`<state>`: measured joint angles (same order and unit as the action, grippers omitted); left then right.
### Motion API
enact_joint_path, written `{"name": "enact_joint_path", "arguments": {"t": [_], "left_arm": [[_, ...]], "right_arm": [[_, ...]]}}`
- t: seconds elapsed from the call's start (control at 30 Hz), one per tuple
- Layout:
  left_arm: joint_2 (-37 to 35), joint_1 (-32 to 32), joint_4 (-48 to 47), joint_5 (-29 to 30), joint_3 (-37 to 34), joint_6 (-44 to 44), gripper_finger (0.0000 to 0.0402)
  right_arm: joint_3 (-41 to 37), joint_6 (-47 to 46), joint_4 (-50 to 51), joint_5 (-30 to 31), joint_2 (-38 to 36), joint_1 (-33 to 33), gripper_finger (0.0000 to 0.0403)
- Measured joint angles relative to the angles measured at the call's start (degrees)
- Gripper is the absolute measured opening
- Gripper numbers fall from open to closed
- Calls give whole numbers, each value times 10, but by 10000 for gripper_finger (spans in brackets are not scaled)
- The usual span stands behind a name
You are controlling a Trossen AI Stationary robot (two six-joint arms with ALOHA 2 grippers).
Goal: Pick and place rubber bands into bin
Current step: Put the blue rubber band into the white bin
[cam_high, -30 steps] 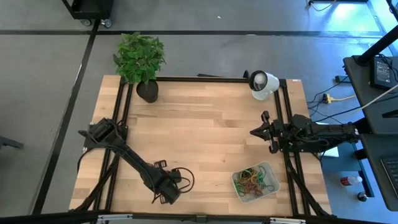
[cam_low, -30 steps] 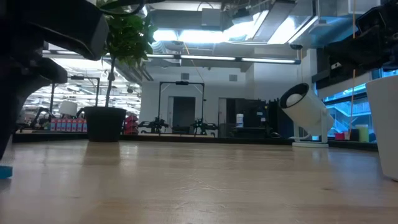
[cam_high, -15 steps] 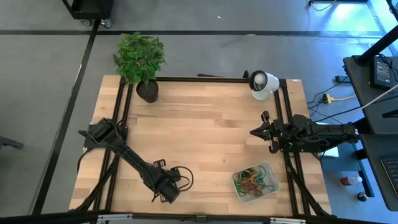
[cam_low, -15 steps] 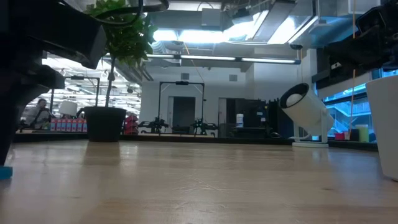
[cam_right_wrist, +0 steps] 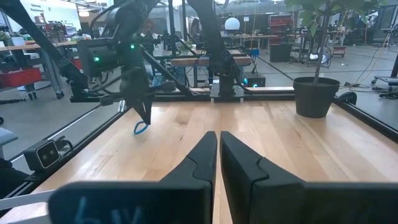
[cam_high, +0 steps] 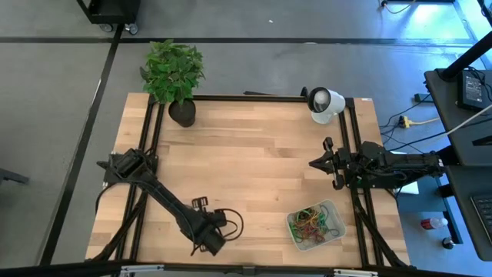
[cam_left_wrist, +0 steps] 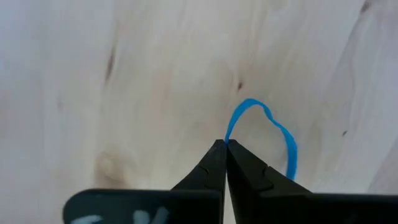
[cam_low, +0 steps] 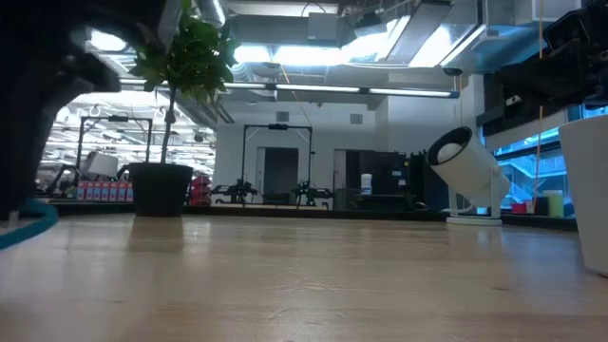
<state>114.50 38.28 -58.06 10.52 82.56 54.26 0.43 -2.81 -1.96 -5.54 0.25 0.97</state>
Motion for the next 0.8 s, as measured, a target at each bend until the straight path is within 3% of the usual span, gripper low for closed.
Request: {"name": "enact_joint_path", "arguments": {"t": [0.37, 0.57, 0.67, 0.8], "left_arm": [[0, -27, -10, 35, 19, -70, 2], [-1, -73, -1, 135, 83, -170, 2], [-2, -100, 42, 167, 114, -241, 2], [-2, -135, 165, 162, 137, -350, 2]], "right_arm": [[0, 0, 0, 0, 0, 0, 26], [0, 1, 0, 0, 0, 0, 26], [0, 0, 0, 0, 0, 0, 26], [0, 1, 0, 0, 0, 0, 26]]}}
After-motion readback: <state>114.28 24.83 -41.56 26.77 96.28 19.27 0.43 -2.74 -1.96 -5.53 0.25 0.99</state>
